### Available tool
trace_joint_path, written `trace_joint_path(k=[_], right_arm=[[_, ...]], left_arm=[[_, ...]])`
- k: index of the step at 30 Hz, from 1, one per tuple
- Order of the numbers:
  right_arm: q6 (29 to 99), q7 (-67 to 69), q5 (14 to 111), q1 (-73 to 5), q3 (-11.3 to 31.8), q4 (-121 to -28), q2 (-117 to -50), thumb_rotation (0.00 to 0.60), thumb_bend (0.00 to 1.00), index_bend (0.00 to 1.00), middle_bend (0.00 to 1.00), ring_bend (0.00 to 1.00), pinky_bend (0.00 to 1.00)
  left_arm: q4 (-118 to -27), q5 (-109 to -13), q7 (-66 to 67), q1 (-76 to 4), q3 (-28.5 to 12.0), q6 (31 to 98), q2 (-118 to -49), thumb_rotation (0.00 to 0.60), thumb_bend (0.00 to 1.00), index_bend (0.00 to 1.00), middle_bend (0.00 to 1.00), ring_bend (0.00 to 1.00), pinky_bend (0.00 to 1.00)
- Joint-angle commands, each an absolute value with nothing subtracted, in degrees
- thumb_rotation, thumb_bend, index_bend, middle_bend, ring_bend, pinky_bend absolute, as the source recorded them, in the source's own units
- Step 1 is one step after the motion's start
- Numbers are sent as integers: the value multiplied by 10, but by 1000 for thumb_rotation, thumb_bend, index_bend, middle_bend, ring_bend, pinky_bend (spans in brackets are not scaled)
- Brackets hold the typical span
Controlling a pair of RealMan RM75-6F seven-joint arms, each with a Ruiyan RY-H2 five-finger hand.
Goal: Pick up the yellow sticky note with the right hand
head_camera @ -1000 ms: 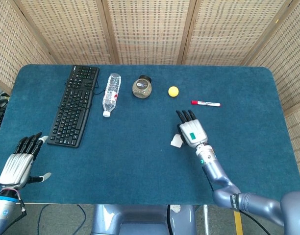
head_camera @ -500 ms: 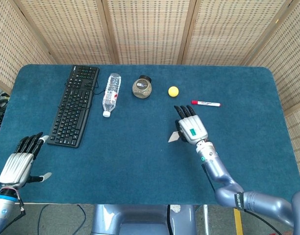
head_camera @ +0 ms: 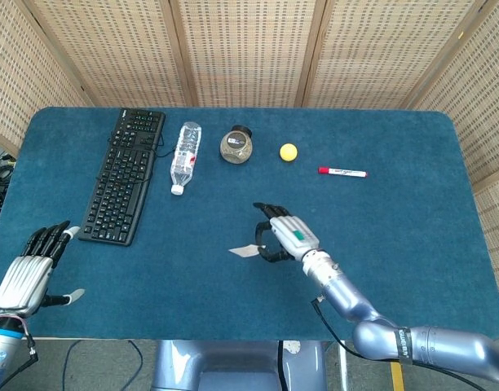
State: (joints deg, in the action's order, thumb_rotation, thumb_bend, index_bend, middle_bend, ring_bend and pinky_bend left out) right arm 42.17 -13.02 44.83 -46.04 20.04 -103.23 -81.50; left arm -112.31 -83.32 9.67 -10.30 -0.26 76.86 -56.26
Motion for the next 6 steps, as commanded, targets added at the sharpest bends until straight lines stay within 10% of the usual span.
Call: trace_joint_path(k=[1,6], right_arm=[[350,-52,399,-469,226,-1066,-792,600,443,791,33,0,0],[314,9,405,-466,237,-1077,-793,600,442,793,35,0,0]], left_arm=[[-1123,-837,92,-102,-2,771,-560,600,0,0,0,0,0],[-1123,-841,91,-103,2,764,-559,600,0,0,0,0,0]])
